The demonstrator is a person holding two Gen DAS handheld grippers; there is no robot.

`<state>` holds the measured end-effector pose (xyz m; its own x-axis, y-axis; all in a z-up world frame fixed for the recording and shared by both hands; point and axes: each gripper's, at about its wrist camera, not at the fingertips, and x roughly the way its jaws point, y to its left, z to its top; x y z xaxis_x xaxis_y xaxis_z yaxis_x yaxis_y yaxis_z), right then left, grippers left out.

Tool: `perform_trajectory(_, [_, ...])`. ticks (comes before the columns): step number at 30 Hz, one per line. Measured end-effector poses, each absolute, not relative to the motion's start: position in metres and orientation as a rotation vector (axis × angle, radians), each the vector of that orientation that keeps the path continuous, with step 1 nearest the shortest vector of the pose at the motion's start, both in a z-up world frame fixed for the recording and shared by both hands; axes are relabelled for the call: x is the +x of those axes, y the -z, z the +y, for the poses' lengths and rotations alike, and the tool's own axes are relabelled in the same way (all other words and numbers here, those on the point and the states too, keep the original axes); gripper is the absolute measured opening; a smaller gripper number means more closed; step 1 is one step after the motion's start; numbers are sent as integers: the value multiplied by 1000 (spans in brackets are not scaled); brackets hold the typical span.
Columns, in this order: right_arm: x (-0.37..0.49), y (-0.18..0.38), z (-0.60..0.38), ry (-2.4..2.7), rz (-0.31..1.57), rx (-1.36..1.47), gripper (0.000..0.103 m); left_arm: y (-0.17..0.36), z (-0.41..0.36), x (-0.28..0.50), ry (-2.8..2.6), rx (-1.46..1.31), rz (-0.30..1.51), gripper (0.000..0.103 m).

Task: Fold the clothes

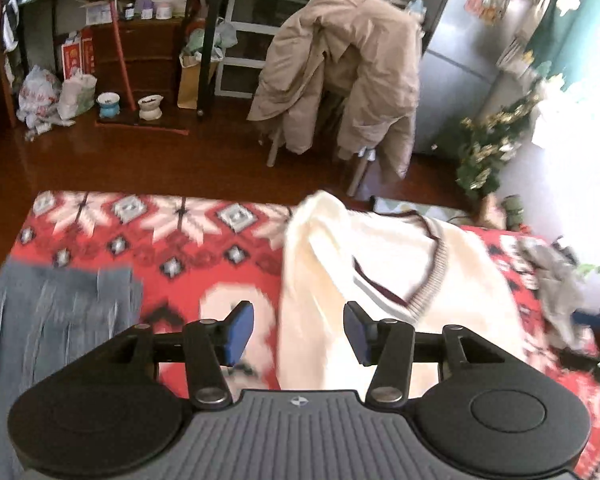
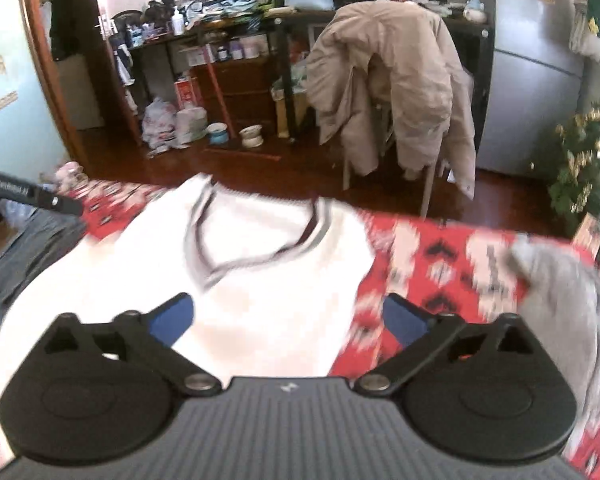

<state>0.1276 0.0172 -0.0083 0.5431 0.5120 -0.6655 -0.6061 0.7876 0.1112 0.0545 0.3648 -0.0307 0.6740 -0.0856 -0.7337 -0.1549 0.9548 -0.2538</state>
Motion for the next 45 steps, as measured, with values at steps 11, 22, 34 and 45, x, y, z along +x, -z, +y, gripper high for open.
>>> perform_trajectory(11, [-15,22,-25,-555,693,-235,102,54,308,-85,-46,-335,807,59])
perform_trajectory(22, [-54,33,-56,-417,726,-247,102,109,285,-155,-68,-561,899,44])
perform_trajectory(34, [-84,46,-94,-394,786,-35,102,140,272,-170,13,-671,835,38])
perform_trajectory(45, [-88,54,-107,-381,817,6,102,153,247,-179,185,-776,889,31])
